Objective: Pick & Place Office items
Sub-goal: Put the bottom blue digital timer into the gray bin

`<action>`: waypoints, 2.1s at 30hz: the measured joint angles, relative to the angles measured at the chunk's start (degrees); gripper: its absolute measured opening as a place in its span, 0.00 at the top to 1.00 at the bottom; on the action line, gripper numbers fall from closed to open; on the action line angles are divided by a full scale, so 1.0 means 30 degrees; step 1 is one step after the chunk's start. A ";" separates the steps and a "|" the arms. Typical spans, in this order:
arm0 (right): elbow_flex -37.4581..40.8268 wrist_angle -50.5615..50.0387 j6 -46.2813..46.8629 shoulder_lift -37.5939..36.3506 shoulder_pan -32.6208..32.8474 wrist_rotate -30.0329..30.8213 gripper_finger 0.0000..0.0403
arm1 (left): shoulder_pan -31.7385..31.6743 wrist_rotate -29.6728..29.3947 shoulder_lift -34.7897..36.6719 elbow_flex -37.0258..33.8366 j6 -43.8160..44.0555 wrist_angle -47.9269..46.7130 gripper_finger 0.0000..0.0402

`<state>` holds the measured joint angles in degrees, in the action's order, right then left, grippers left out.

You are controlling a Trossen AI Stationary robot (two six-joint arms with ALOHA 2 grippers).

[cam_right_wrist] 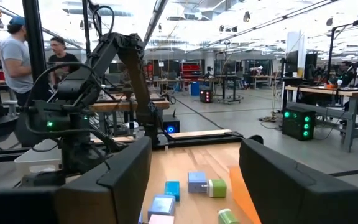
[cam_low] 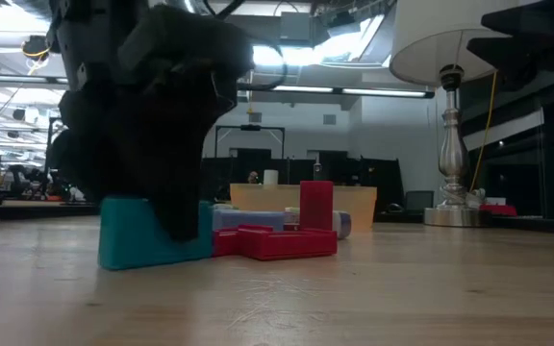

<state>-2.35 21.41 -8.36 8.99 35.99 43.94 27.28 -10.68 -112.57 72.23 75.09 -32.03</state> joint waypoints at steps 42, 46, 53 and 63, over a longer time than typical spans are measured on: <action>0.0000 -0.0060 0.0083 -0.0004 -0.0007 0.0058 0.40 | 0.1076 -0.0846 0.4432 0.1666 -0.2760 -0.7095 0.89; 0.0000 -0.0187 0.0095 -0.0007 -0.0007 0.0058 0.40 | 0.2238 0.0343 0.5513 0.1667 -0.1891 -0.7997 0.87; 0.0000 -0.0584 0.0131 -0.0007 -0.0005 0.0058 0.40 | 0.5168 0.1137 0.6173 0.1674 0.1912 -0.7726 0.88; 0.0000 -0.0597 0.0233 -0.0007 -0.0007 0.0058 0.40 | 0.9564 0.0223 0.5926 0.1667 0.9493 -0.8303 0.87</action>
<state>-2.35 19.62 -7.66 8.97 35.97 44.12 55.98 -10.01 -94.79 77.23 103.58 -56.94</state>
